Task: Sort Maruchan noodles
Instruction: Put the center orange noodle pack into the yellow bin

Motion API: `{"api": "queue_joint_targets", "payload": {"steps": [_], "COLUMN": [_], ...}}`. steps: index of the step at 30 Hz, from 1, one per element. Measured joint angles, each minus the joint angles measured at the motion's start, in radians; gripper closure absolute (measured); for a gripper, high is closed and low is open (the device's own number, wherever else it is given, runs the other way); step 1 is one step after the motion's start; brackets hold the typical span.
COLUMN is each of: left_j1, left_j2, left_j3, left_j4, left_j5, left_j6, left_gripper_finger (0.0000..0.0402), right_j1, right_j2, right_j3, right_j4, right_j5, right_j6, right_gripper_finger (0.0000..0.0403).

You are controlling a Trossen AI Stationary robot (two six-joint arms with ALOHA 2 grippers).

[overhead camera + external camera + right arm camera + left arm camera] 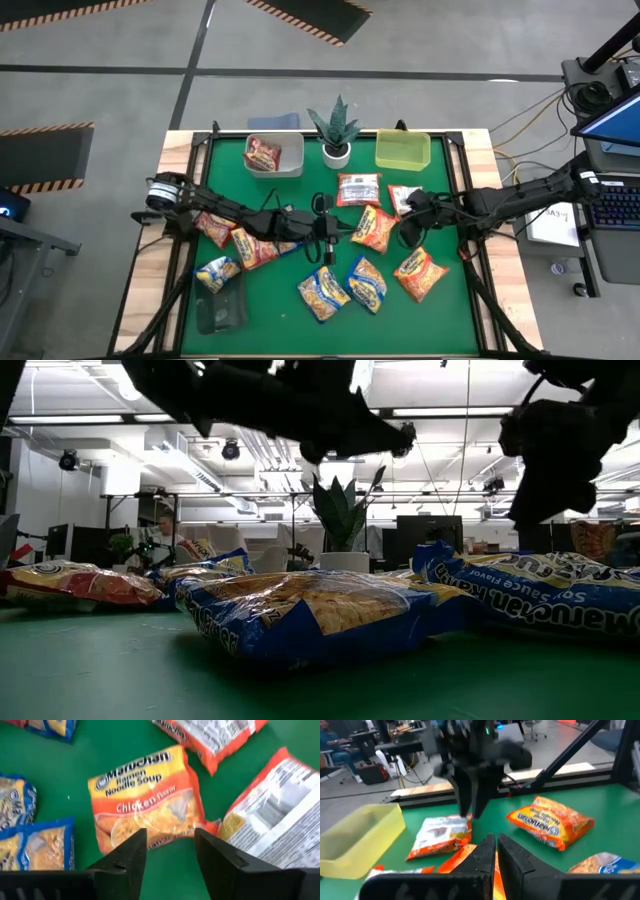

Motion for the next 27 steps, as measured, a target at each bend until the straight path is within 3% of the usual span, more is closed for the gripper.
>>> {"api": "queue_joint_targets", "payload": {"steps": [7,11,20,27], "left_j1": [0.01,0.016,0.035,0.05], "left_j2": [0.147,0.231,0.35,0.354], "left_j3": [0.095,0.165,0.32,0.309], "left_j4": [0.001,-0.026,-0.343,-0.425], "left_j5": [0.002,0.066,0.079,0.075], "left_j6": [0.0,-0.001,-0.03,-0.057], "left_gripper_finger": [0.0401,0.0401,0.0402,0.0402], "right_j1": [-0.081,-0.14,-0.254,-0.309], "right_j2": [0.007,0.026,0.106,0.199], "right_j3": [0.029,0.036,0.037,0.037], "right_j4": [-0.001,0.004,0.046,0.179], "right_j5": [-0.038,-0.104,-0.225,-0.324], "right_j6": [-0.068,-0.099,-0.212,-0.31], "right_gripper_finger": [0.0182,0.0148,0.0094,0.0075]}}
